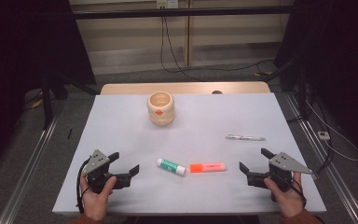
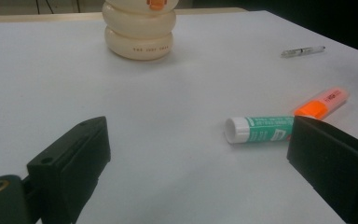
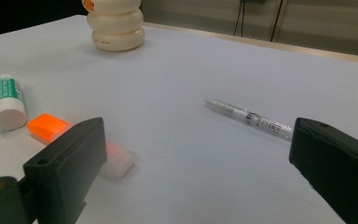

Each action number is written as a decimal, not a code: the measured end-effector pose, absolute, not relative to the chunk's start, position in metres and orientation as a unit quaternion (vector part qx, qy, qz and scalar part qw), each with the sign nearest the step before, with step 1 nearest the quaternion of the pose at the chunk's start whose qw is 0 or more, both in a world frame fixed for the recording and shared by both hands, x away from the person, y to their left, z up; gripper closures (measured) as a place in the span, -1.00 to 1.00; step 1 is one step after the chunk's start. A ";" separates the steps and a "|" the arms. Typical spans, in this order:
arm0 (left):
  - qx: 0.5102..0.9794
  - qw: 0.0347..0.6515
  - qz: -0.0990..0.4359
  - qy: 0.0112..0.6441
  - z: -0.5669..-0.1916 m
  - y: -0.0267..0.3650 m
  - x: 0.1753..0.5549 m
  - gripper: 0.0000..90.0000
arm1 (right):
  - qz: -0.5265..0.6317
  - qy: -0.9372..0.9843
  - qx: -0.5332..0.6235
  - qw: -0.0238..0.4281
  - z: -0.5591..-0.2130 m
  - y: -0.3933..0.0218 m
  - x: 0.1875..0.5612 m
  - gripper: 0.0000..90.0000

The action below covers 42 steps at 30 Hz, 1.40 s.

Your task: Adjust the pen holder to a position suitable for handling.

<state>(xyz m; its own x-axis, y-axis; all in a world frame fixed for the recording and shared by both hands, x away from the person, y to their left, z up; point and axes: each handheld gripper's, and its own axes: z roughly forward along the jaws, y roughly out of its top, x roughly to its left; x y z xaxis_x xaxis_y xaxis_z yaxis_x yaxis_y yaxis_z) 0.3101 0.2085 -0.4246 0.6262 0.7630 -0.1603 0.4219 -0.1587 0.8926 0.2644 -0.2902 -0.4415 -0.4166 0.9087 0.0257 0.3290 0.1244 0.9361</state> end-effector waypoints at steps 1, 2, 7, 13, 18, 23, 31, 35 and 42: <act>0.743 0.511 0.167 0.399 -0.425 0.208 0.310 -0.87 | 0.485 0.688 0.450 0.299 -0.441 -0.290 0.264 -0.92; 0.747 0.507 0.168 0.395 -0.424 0.208 0.311 -0.87 | 0.486 0.687 0.450 0.298 -0.442 -0.291 0.265 -0.92; 0.751 0.508 0.142 0.397 -0.422 0.202 0.314 -0.87 | 0.488 0.685 0.452 0.296 -0.442 -0.292 0.265 -0.92; 0.755 0.507 0.139 0.393 -0.420 0.194 0.322 -0.87 | 0.489 0.687 0.451 0.293 -0.442 -0.291 0.266 -0.92; 0.753 0.506 0.139 0.398 -0.417 0.193 0.332 -0.87 | 0.488 0.687 0.452 0.292 -0.442 -0.291 0.267 -0.92; 0.759 0.504 0.134 0.391 -0.412 0.189 0.342 -0.86 | 0.488 0.688 0.451 0.292 -0.442 -0.291 0.267 -0.92; 0.761 0.503 0.136 0.386 -0.401 0.184 0.357 -0.90 | 0.488 0.687 0.452 0.293 -0.441 -0.290 0.268 -0.92; 0.762 0.496 0.132 0.394 -0.395 0.181 0.370 -0.90 | 0.486 0.688 0.452 0.293 -0.441 -0.289 0.268 -0.92; 0.777 0.485 0.137 0.377 -0.389 0.174 0.383 -0.88 | 0.487 0.689 0.451 0.292 -0.441 -0.290 0.267 -0.92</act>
<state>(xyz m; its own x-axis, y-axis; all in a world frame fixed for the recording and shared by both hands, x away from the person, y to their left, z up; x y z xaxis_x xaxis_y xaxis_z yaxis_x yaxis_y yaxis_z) 0.3831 0.1736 -0.3893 0.6777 0.7191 -0.1536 0.4542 -0.2452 0.8565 0.2673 -0.2895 -0.4412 -0.4238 0.9050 0.0374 0.3366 0.1190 0.9341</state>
